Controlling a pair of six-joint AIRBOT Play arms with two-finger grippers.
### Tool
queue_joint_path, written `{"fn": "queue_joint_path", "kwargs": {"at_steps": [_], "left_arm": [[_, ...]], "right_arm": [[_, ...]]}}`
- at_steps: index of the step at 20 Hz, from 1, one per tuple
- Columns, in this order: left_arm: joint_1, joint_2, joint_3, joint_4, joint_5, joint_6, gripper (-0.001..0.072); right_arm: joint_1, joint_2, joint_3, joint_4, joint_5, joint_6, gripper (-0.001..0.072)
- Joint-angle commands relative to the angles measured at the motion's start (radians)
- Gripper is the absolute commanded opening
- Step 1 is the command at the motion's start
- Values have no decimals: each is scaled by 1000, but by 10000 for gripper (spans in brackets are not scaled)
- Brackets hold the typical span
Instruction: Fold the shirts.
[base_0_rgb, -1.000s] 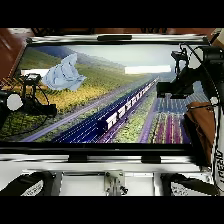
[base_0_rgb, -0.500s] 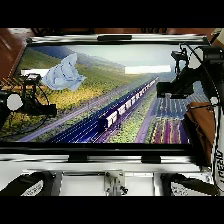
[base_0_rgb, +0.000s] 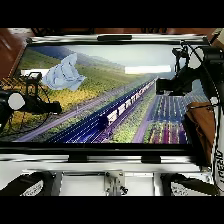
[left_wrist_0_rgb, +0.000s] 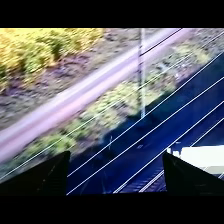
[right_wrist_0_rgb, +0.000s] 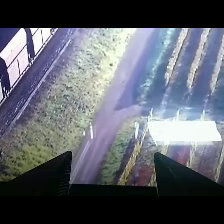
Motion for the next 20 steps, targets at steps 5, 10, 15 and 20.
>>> {"fn": "queue_joint_path", "kwargs": {"at_steps": [5, 10, 15, 20], "left_arm": [[0, -37, 0, -68, 45, -4, 711], [2, -148, 139, -62, 90, 2, 711], [3, -498, 608, 14, 71, 3, 711], [2, -824, 980, 79, -2, 3, 711]], "right_arm": [[0, 0, 1, 3, -146, 2, 630], [0, 0, 1, 6, -145, 2, 630], [0, 0, 1, 8, -124, 2, 630], [0, -1, 1, 7, -99, 2, 630]]}}
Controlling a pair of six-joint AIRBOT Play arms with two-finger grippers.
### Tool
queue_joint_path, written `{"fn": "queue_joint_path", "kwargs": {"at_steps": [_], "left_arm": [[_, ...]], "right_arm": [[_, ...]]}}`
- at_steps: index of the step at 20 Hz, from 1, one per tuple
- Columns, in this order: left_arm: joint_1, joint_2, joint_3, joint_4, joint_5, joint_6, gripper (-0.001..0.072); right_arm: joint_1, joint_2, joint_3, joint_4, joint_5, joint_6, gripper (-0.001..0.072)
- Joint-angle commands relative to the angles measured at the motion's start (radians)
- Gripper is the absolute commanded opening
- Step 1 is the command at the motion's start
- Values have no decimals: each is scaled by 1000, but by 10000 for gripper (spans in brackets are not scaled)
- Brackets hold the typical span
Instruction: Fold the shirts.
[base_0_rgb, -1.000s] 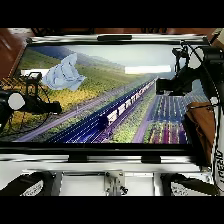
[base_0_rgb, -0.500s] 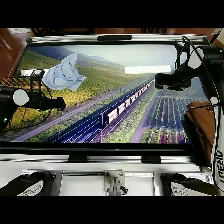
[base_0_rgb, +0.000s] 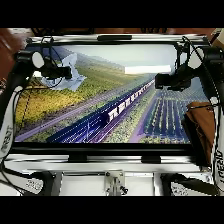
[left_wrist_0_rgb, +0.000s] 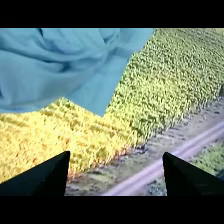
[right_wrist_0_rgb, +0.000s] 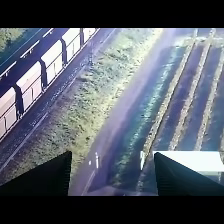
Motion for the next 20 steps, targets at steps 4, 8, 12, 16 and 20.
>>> {"fn": "queue_joint_path", "kwargs": {"at_steps": [4, 8, 12, 16, 20], "left_arm": [[17, -278, 257, 94, 63, -35, 711], [65, -352, 257, 93, 109, -125, 711], [82, -402, 249, 93, 125, -125, 711], [80, -425, 210, 93, 99, -125, 711], [80, -428, 209, 93, 91, -125, 464]], "right_arm": [[1, -1, 1, 8, 13, 1, 630], [1, -1, 1, 20, 13, 5, 630], [1, -1, 1, 59, 10, 6, 630], [1, -1, 1, 66, 10, 5, 630], [1, -1, 1, 68, 6, 5, 630]]}}
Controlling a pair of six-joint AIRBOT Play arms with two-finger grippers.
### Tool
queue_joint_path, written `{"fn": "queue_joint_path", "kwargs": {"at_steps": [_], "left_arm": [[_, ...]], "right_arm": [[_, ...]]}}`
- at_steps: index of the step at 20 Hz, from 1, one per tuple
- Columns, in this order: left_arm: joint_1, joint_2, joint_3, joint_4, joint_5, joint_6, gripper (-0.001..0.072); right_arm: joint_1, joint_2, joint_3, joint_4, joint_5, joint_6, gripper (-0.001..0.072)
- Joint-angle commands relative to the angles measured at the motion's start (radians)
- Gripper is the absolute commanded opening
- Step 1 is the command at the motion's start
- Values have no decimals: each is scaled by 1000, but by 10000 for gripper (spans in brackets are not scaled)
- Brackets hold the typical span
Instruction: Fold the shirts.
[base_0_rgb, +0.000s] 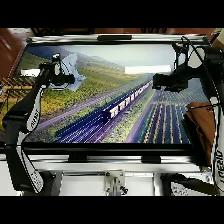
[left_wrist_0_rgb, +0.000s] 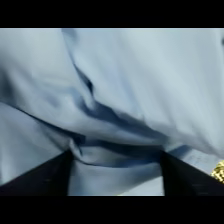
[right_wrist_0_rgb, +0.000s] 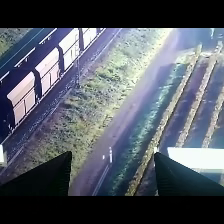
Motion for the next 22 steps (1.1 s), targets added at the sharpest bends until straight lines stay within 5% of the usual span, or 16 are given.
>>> {"fn": "queue_joint_path", "kwargs": {"at_steps": [1, 3, 4, 16, 19, 22], "left_arm": [[1, -7, -5, -3, -9, -2, 365], [0, -2, -5, -18, -10, -1, 84], [0, 6, -3, -33, -8, -2, 32], [-79, 488, 10, -54, 425, -1, 29], [-200, 625, 9, -54, 444, 8, 30], [-343, 745, 9, -51, 293, 125, 29]], "right_arm": [[1, -1, 1, 5, -4, 0, 630], [1, -1, 1, 5, -2, 0, 630], [1, -1, 1, 5, -2, 0, 630], [1, -1, 1, 22, 20, -13, 630], [-2, 9, 2, 8, 26, -25, 630], [-2, 74, 3, -64, 48, -25, 630]]}}
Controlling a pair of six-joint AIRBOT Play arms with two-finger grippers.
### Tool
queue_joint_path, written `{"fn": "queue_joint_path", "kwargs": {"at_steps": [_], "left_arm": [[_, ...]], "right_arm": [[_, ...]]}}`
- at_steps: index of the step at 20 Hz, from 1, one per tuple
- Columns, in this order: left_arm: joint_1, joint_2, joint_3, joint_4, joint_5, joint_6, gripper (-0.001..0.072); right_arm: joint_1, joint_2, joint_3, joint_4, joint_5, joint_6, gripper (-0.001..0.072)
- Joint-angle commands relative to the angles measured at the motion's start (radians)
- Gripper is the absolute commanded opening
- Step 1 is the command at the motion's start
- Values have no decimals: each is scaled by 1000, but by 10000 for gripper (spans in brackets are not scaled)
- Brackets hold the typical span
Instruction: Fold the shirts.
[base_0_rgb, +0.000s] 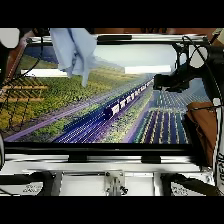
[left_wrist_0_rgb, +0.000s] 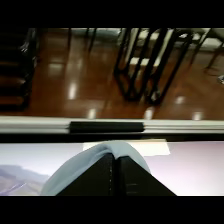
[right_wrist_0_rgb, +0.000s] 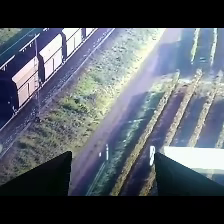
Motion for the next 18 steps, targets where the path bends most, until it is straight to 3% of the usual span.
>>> {"fn": "queue_joint_path", "kwargs": {"at_steps": [1, 4, 6, 9, 12, 13, 14, 15, 16, 18], "left_arm": [[-153, 144, -1, 4, -205, 94, 29], [-260, 184, -48, 3, -591, 103, 29], [-334, 182, -142, 3, -718, 94, 30], [-465, 174, -387, 3, -713, 63, 30], [-550, 164, -638, 3, -545, -111, 56], [-553, 160, -689, 3, -498, -156, 251], [-541, 155, -705, 4, -496, -183, 503], [-514, 155, -699, 4, -528, -192, 689], [-473, 159, -676, 8, -594, -185, 711], [-372, 180, -620, 3, -723, -66, 709]], "right_arm": [[-1, 77, 1, -105, 25, -5, 630], [-1, 208, 1, -309, 14, -5, 630], [-1, 293, 1, -394, 3, -5, 630], [-1, 387, 1, -314, 18, -4, 630], [-1, 404, 0, -196, 58, -7, 630], [-1, 394, 0, -198, 66, -10, 630], [-1, 380, 0, -198, 68, -14, 630], [-1, 359, 0, -198, 68, -16, 630], [-1, 336, 0, -195, 72, -16, 631], [-1, 272, -1, -158, 111, -49, 630]]}}
